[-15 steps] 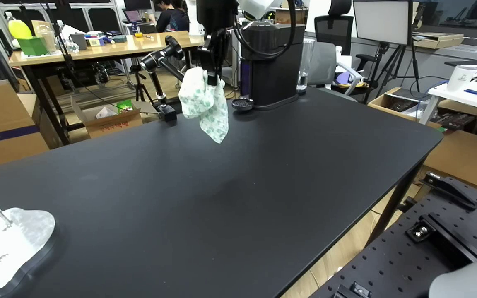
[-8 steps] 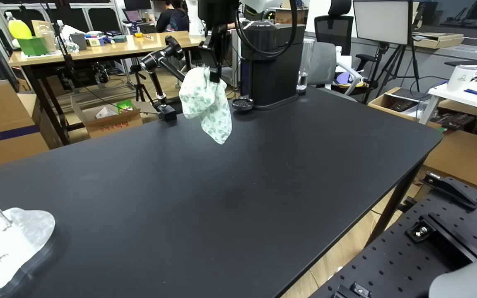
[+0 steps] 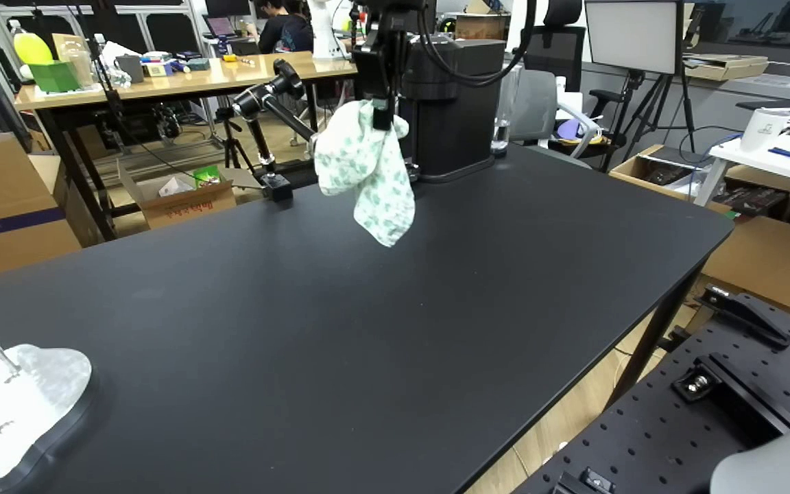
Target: Take the cloth off the stand and put it on the table
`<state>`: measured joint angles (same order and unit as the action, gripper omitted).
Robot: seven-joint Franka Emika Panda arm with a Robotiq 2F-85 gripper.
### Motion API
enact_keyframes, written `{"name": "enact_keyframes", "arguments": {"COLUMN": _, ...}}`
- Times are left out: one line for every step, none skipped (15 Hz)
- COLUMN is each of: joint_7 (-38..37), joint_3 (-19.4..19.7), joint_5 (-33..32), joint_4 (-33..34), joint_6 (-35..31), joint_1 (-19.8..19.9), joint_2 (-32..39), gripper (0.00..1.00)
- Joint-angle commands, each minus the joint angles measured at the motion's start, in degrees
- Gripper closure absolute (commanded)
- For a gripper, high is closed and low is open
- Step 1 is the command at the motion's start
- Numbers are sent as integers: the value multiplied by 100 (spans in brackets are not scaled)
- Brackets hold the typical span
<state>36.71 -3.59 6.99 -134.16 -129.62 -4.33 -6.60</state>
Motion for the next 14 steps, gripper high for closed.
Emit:
{"name": "enact_keyframes", "arguments": {"joint_7": -169, "joint_3": 158, "joint_5": -76, "joint_4": -569, "joint_6": 239, "joint_1": 24, "joint_2": -490, "gripper": 99}}
{"name": "enact_keyframes", "arguments": {"joint_7": -231, "joint_3": 206, "joint_5": -110, "joint_4": -677, "joint_6": 224, "joint_1": 46, "joint_2": -503, "gripper": 99}}
{"name": "enact_keyframes", "arguments": {"joint_7": -316, "joint_3": 249, "joint_5": -165, "joint_4": -779, "joint_6": 154, "joint_1": 75, "joint_2": -510, "gripper": 99}}
{"name": "enact_keyframes", "arguments": {"joint_7": -371, "joint_3": 294, "joint_5": -169, "joint_4": -854, "joint_6": 114, "joint_1": 103, "joint_2": -488, "gripper": 99}}
{"name": "enact_keyframes", "arguments": {"joint_7": -448, "joint_3": 331, "joint_5": -189, "joint_4": -914, "joint_6": 10, "joint_1": 141, "joint_2": -439, "gripper": 99}}
{"name": "enact_keyframes", "arguments": {"joint_7": -507, "joint_3": 369, "joint_5": -191, "joint_4": -969, "joint_6": -90, "joint_1": 173, "joint_2": -386, "gripper": 99}}
{"name": "enact_keyframes", "arguments": {"joint_7": -571, "joint_3": 394, "joint_5": -210, "joint_4": -1024, "joint_6": -191, "joint_1": 201, "joint_2": -349, "gripper": 99}}
{"name": "enact_keyframes", "arguments": {"joint_7": -608, "joint_3": 418, "joint_5": -231, "joint_4": -1080, "joint_6": -325, "joint_1": 222, "joint_2": -301, "gripper": 99}}
{"name": "enact_keyframes", "arguments": {"joint_7": -631, "joint_3": 431, "joint_5": -271, "joint_4": -1141, "joint_6": -471, "joint_1": 237, "joint_2": -268, "gripper": 99}}
{"name": "enact_keyframes", "arguments": {"joint_7": -645, "joint_3": 443, "joint_5": -282, "joint_4": -1191, "joint_6": -616, "joint_1": 238, "joint_2": -232, "gripper": 99}}
{"name": "enact_keyframes", "arguments": {"joint_7": -689, "joint_3": 443, "joint_5": -290, "joint_4": -1246, "joint_6": -797, "joint_1": 241, "joint_2": -208, "gripper": 99}}
{"name": "enact_keyframes", "arguments": {"joint_7": -749, "joint_3": 433, "joint_5": -271, "joint_4": -1306, "joint_6": -1022, "joint_1": 237, "joint_2": -182, "gripper": 99}}
{"name": "enact_keyframes", "arguments": {"joint_7": -827, "joint_3": 419, "joint_5": -280, "joint_4": -1364, "joint_6": -1252, "joint_1": 234, "joint_2": -158, "gripper": 99}}
{"name": "enact_keyframes", "arguments": {"joint_7": -936, "joint_3": 404, "joint_5": -255, "joint_4": -1443, "joint_6": -1526, "joint_1": 224, "joint_2": -137, "gripper": 99}}
